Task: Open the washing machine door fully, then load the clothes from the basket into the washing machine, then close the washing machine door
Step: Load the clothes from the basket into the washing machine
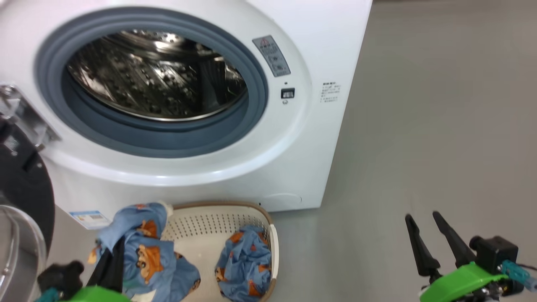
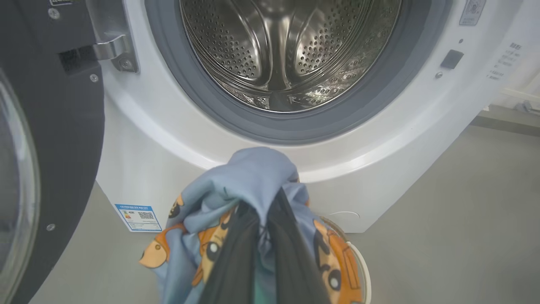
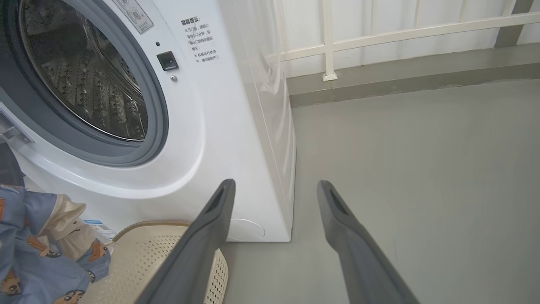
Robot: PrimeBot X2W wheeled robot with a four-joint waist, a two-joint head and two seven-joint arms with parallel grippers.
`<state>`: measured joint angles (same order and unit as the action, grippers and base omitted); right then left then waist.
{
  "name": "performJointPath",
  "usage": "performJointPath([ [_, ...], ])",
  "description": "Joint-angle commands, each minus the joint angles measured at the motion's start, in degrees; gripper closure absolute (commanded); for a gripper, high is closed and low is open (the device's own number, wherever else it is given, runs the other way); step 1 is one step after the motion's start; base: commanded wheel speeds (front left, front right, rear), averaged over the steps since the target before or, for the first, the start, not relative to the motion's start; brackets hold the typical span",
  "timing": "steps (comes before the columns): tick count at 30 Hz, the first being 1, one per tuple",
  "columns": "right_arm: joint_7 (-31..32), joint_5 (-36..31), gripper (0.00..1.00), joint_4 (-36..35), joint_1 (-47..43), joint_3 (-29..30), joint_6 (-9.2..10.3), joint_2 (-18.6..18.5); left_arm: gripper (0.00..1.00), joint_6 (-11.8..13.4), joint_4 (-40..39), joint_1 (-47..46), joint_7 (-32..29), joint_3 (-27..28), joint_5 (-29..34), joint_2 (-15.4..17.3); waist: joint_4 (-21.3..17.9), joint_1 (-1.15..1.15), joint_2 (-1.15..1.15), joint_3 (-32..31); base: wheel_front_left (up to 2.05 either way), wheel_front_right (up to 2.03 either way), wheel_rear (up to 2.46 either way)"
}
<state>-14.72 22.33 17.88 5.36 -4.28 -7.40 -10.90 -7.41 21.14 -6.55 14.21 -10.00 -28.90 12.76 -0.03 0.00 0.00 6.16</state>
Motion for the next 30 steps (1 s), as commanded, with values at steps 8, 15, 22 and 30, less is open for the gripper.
performJointPath([
  [8,-0.28,1.14,0.0,-1.63,-4.1,0.68,-0.09,-1.08,1.0,-0.08,-12.93,8.85,0.79,8.05,5.16,-1.84,0.71,0.0,0.0,-5.1,0.0,0.0,0.0],
  [15,-0.28,1.13,0.0,-2.23,-4.95,1.47,-0.09,-1.06,1.0,-0.08,-18.31,13.43,0.79,9.96,6.8,-3.8,0.73,0.0,0.0,-5.18,0.0,0.0,0.0],
  [22,-0.28,0.9,0.0,-2.87,-4.27,1.93,-0.09,-0.81,1.0,-0.08,-20.59,12.52,0.79,10.0,7.08,-4.02,0.72,0.0,0.0,-3.25,0.0,0.0,0.0],
  [30,-0.28,0.25,0.0,-3.65,-2.14,1.93,-0.09,0.27,1.0,-0.08,-21.09,5.68,0.79,8.76,6.44,-2.34,-0.04,0.0,0.0,0.89,0.0,0.0,0.0],
])
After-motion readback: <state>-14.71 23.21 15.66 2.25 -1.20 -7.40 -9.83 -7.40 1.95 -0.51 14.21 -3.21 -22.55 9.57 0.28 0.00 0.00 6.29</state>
